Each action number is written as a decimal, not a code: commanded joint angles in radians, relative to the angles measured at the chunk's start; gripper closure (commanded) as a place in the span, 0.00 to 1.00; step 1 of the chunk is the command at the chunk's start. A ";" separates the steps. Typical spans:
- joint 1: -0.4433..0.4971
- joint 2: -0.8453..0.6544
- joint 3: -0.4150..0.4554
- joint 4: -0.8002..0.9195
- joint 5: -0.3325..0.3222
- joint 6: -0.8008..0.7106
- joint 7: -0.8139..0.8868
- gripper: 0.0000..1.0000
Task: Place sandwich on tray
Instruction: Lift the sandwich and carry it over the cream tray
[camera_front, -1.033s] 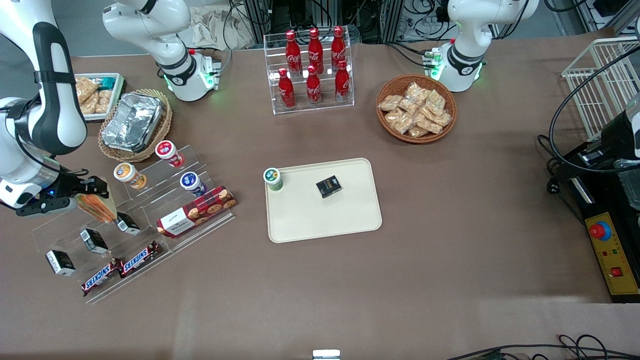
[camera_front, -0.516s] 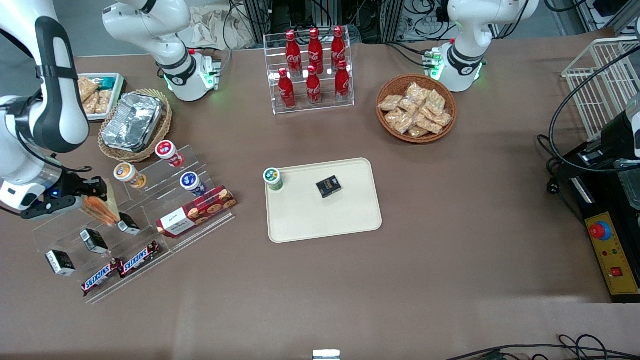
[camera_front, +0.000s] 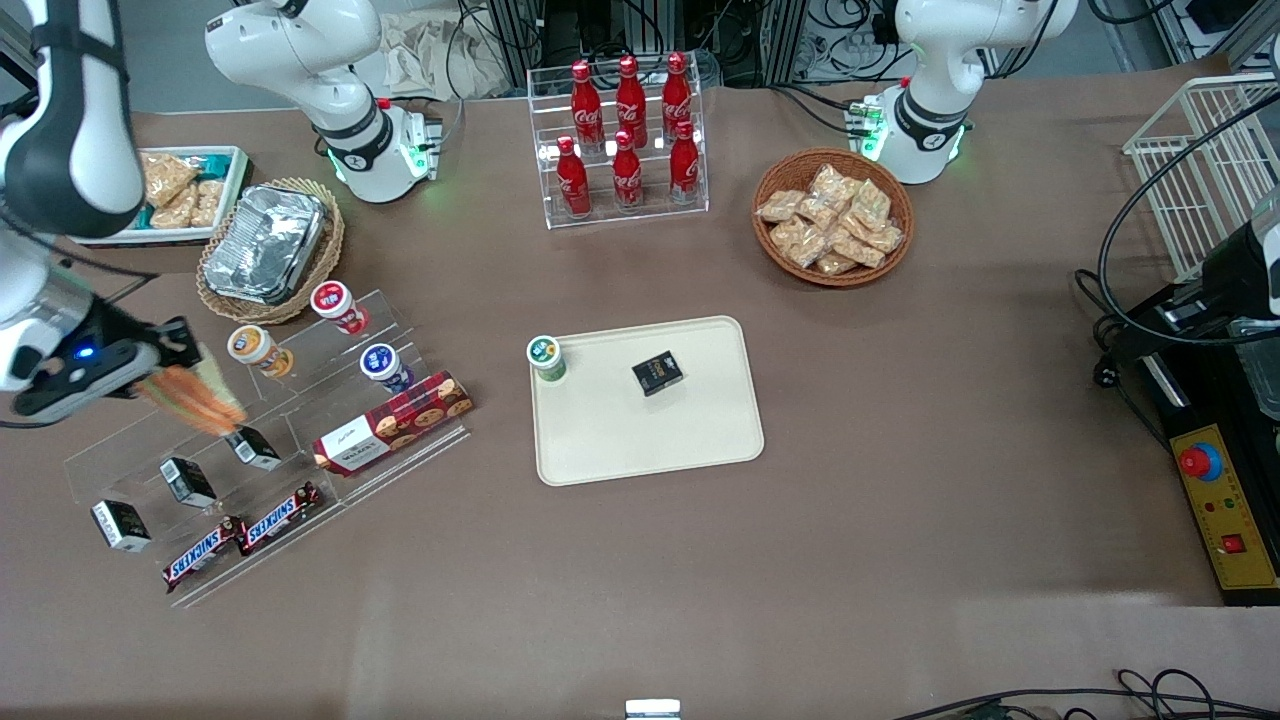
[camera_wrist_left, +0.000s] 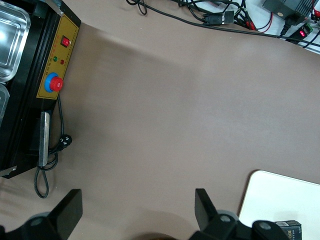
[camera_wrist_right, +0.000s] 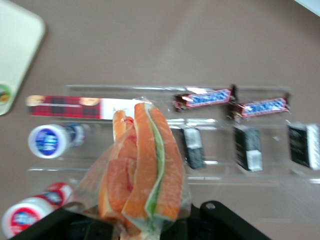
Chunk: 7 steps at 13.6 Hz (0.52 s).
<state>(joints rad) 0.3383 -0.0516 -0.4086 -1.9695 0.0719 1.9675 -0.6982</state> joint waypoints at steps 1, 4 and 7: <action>0.111 -0.019 -0.004 0.009 0.011 -0.022 -0.012 1.00; 0.249 -0.013 -0.004 0.055 0.009 -0.026 -0.001 1.00; 0.388 0.051 -0.007 0.156 0.000 -0.027 0.006 1.00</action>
<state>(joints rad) 0.6613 -0.0576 -0.4021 -1.9029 0.0718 1.9652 -0.6920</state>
